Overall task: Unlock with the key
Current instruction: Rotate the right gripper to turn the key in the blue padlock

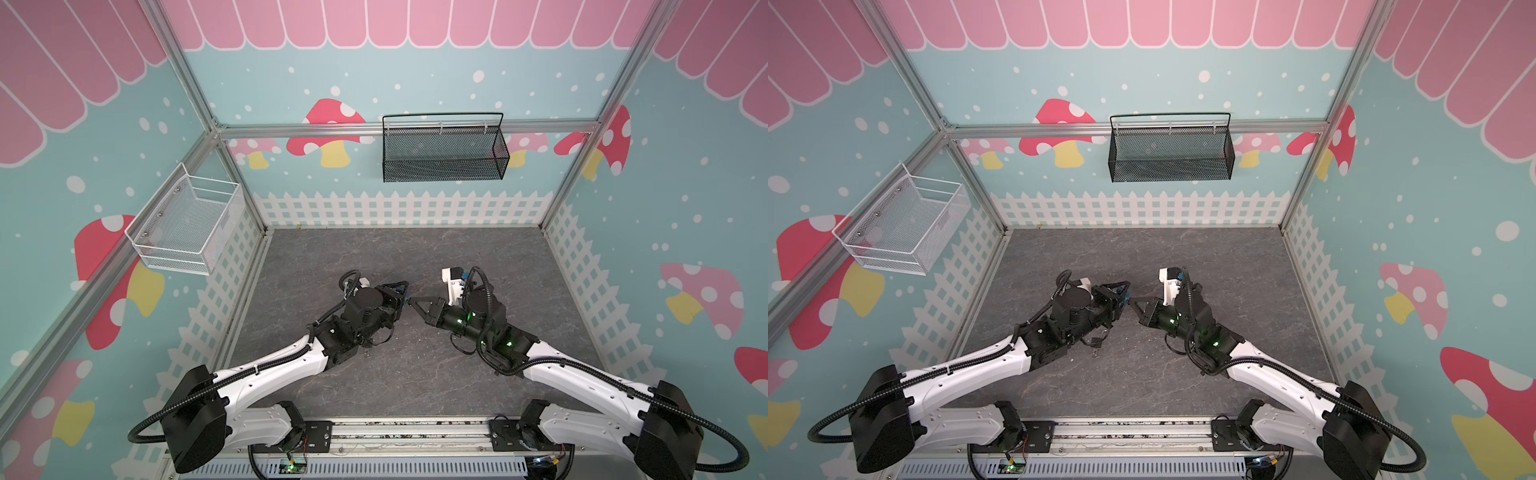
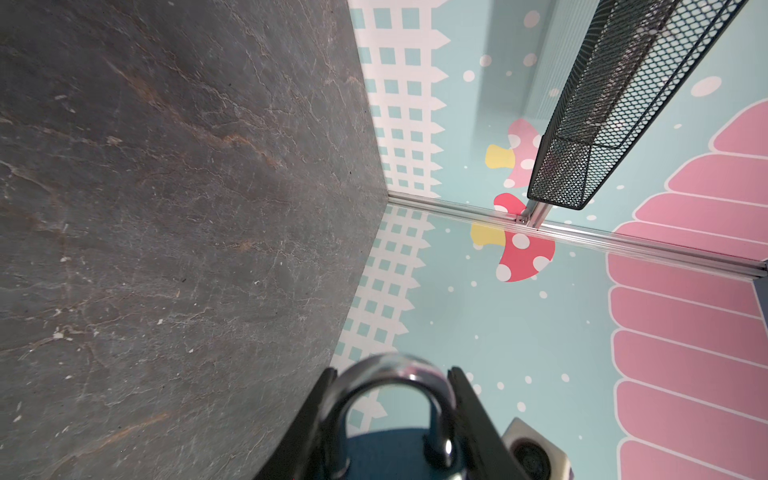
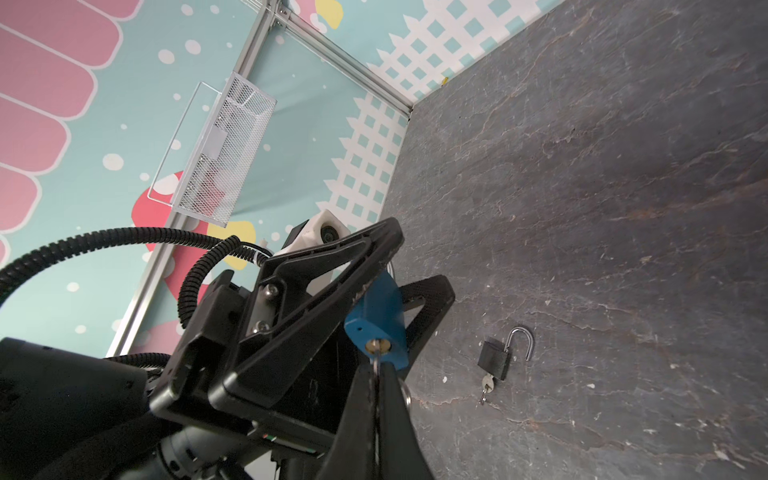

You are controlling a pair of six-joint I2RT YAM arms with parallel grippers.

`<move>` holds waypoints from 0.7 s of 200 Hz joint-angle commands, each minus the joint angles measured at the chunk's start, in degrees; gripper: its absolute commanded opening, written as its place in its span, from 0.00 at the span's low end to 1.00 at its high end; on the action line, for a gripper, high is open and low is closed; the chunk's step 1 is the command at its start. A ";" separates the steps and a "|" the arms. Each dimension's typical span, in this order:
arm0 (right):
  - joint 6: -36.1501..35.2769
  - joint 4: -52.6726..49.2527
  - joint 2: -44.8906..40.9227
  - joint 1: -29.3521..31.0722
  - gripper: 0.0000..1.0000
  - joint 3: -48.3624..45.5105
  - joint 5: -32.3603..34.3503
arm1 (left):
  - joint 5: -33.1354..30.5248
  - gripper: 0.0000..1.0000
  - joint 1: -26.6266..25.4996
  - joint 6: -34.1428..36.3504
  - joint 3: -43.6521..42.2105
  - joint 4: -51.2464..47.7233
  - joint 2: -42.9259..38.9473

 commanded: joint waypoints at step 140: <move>15.17 12.14 -2.91 -1.55 0.00 -5.73 -9.14 | -3.93 0.00 1.51 4.71 -3.99 6.71 -0.61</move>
